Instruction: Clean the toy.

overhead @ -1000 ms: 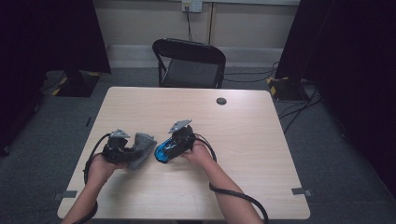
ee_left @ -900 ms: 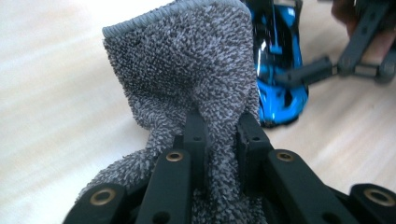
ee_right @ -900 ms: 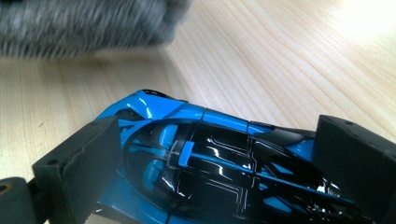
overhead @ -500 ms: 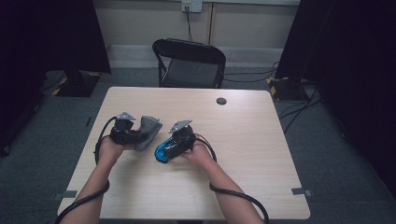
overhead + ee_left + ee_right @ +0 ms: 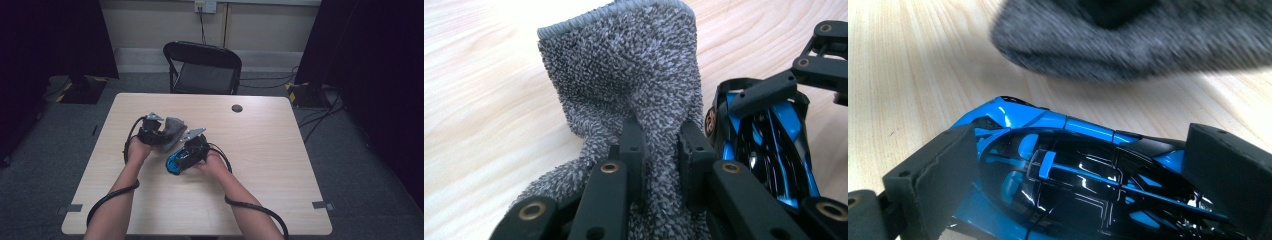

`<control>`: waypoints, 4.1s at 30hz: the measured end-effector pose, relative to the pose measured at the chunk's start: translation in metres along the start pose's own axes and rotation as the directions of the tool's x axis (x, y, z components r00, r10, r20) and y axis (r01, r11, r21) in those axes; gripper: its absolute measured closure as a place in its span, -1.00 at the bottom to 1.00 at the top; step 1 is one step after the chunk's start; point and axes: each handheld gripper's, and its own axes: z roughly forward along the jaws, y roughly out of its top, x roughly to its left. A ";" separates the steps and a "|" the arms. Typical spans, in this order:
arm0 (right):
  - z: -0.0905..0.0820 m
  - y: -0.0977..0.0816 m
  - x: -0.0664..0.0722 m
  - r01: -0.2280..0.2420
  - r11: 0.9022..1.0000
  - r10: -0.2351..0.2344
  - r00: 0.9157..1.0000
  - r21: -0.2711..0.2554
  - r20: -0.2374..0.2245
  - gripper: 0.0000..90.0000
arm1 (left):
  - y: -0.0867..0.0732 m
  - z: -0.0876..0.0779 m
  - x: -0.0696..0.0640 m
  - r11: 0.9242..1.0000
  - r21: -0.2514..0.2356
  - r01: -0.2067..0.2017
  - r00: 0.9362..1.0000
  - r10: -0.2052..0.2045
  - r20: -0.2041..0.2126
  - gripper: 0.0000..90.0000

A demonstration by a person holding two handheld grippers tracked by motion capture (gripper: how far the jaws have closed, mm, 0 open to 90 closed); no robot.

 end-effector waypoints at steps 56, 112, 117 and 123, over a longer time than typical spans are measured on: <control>0.000 0.000 0.000 0.003 1.000 -0.003 1.000 0.003 -0.004 -0.97 | -0.029 0.006 -0.011 0.996 0.085 0.021 1.000 -0.023 0.019 0.70; -0.001 -0.002 0.002 -0.005 1.000 0.005 1.000 -0.015 0.010 -0.97 | -0.103 -0.071 -0.039 0.993 0.082 0.083 0.994 -0.089 0.066 0.69; -0.001 -0.001 0.002 -0.007 1.000 0.007 1.000 -0.009 0.011 -0.97 | -0.104 -0.075 -0.039 0.994 0.064 0.089 0.994 -0.093 0.062 0.68; -0.001 -0.001 0.003 -0.007 1.000 0.007 1.000 -0.004 0.019 -0.97 | -0.101 -0.080 -0.039 0.995 0.053 0.079 0.995 -0.082 0.063 0.67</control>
